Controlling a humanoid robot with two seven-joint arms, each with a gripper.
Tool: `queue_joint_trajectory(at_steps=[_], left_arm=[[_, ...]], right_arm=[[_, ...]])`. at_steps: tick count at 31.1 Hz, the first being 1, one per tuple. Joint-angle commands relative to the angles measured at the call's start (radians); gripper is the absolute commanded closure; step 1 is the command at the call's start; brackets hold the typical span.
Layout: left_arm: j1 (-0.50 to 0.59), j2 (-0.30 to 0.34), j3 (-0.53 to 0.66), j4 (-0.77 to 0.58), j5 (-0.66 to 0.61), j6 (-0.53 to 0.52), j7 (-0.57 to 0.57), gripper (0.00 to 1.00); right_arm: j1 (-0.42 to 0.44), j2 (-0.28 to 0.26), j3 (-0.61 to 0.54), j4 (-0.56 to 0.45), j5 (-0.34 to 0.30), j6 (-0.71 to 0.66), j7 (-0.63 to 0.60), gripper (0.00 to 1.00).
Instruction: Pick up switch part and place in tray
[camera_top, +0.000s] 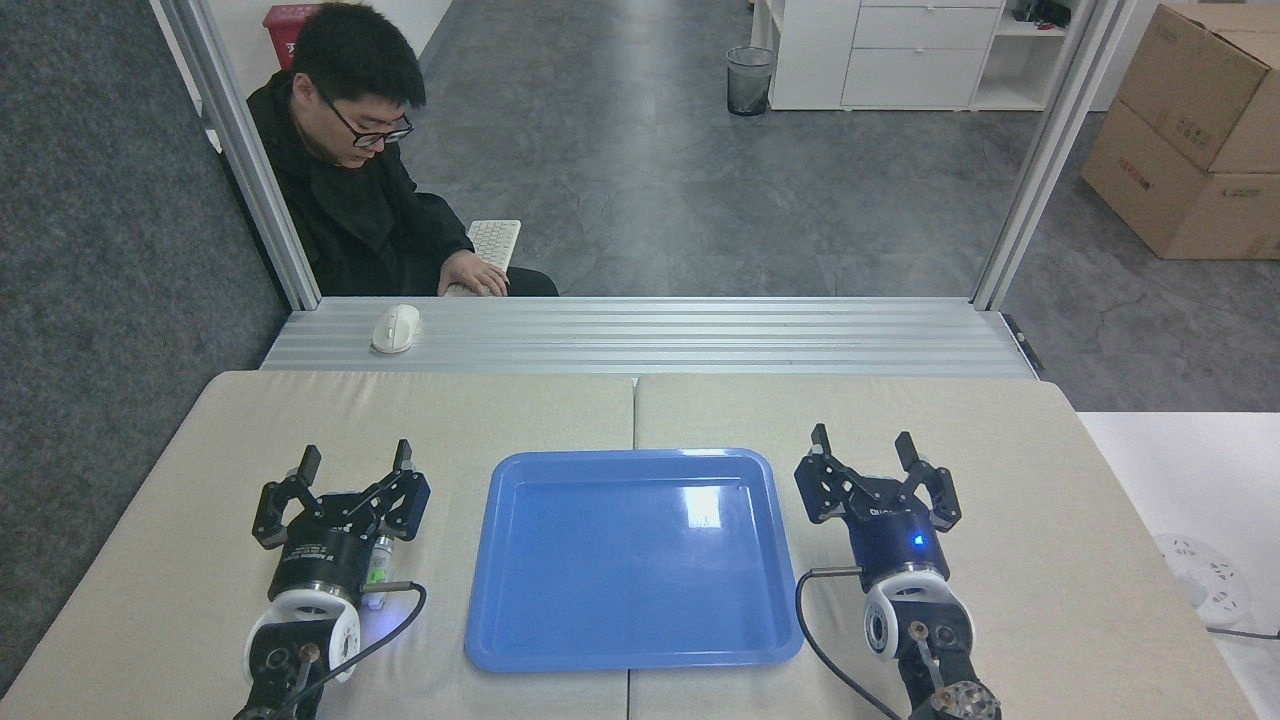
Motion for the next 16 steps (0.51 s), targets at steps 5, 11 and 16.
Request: queue_joint_trajectory(at_steps=[5,11,16], left_arm=[[0.001,0.001,0.000,0.002,0.001,0.000,-0.001,0.00],[0.030,-0.001,0.000,0.004,-0.001,-0.001,0.001,0.00],[0.088,0.001,0.000,0.037,-0.008,-0.001,0.005,0.00]], right_arm=[[0.000,0.000,-0.032,0.000,-0.001,-0.001,0.000,0.00],[-0.001,0.000,-0.032,0.000,-0.001,-0.001,0.000,0.00],[0.000,0.000,-0.032,0.000,0.001,-0.001,0.000,0.00]])
